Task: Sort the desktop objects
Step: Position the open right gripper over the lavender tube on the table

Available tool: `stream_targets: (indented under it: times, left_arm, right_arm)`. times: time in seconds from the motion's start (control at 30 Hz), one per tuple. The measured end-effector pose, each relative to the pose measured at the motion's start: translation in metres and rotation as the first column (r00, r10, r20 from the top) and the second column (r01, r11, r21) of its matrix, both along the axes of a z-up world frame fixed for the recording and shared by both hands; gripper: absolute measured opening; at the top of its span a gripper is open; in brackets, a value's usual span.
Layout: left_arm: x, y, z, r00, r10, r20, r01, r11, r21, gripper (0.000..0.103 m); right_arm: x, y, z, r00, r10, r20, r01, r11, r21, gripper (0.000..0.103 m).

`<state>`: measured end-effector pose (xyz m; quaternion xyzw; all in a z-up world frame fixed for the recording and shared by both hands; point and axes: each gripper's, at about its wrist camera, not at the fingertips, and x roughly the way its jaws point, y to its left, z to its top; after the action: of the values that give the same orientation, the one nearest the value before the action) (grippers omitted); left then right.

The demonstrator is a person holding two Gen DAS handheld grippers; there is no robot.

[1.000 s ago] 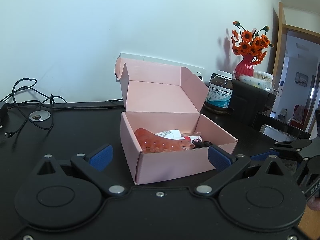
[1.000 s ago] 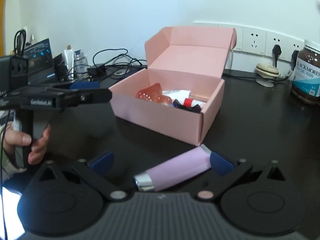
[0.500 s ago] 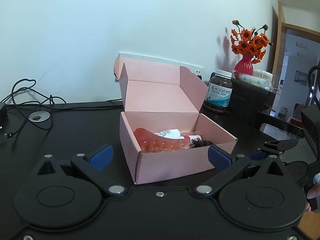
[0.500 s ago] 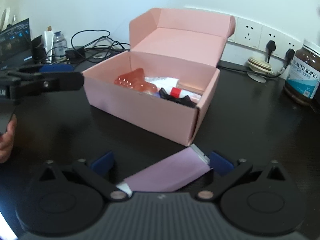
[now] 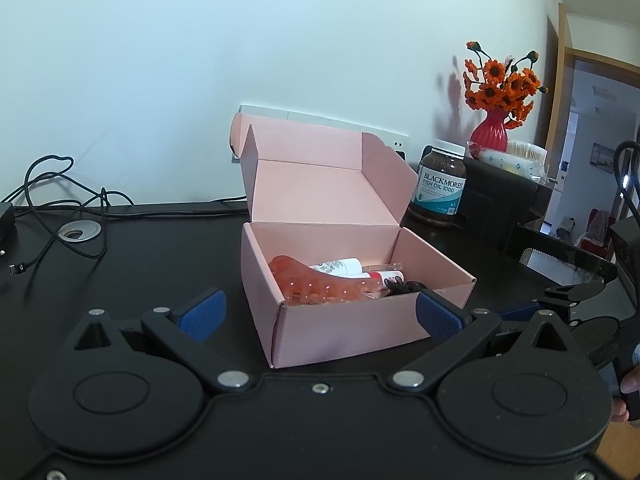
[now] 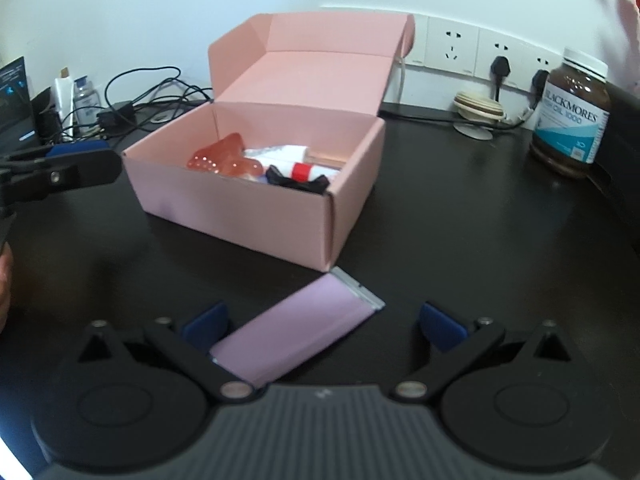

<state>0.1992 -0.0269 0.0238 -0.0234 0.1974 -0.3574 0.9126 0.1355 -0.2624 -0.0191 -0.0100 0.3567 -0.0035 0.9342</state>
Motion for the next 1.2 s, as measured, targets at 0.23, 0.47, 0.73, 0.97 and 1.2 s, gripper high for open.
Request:
stream_targets:
  times: [0.23, 0.47, 0.73, 0.97, 1.2]
  left_arm:
    - [0.001, 0.0, 0.0, 1.0, 0.001, -0.005, -0.001, 1.0, -0.002, 0.103]
    - [0.001, 0.001, 0.0, 1.0, 0.0, -0.005, 0.0, 1.0, -0.002, 0.103]
    - [0.002, 0.0, 0.0, 1.0, -0.002, -0.008, 0.002, 1.0, -0.001, 0.103]
    - [0.001, 0.0, 0.0, 1.0, -0.003, -0.007, 0.003, 1.0, 0.0, 0.103]
    - [0.001, 0.0, 0.0, 1.0, -0.002, -0.007, 0.002, 1.0, 0.001, 0.103]
  right_arm:
    - [-0.006, -0.002, 0.0, 1.0, -0.012, -0.006, 0.012, 1.0, 0.001, 0.102]
    - [-0.007, -0.003, 0.002, 1.0, 0.009, 0.007, -0.009, 1.0, 0.017, 0.102]
    - [-0.026, 0.0, 0.017, 0.994, 0.093, 0.065, -0.09, 0.995, -0.047, 0.102]
    - [-0.051, 0.001, 0.022, 0.984, 0.166, 0.069, -0.16, 0.983, -0.094, 0.102]
    - [-0.061, 0.005, 0.021, 0.979, 0.197, 0.059, -0.188, 0.973, -0.132, 0.102]
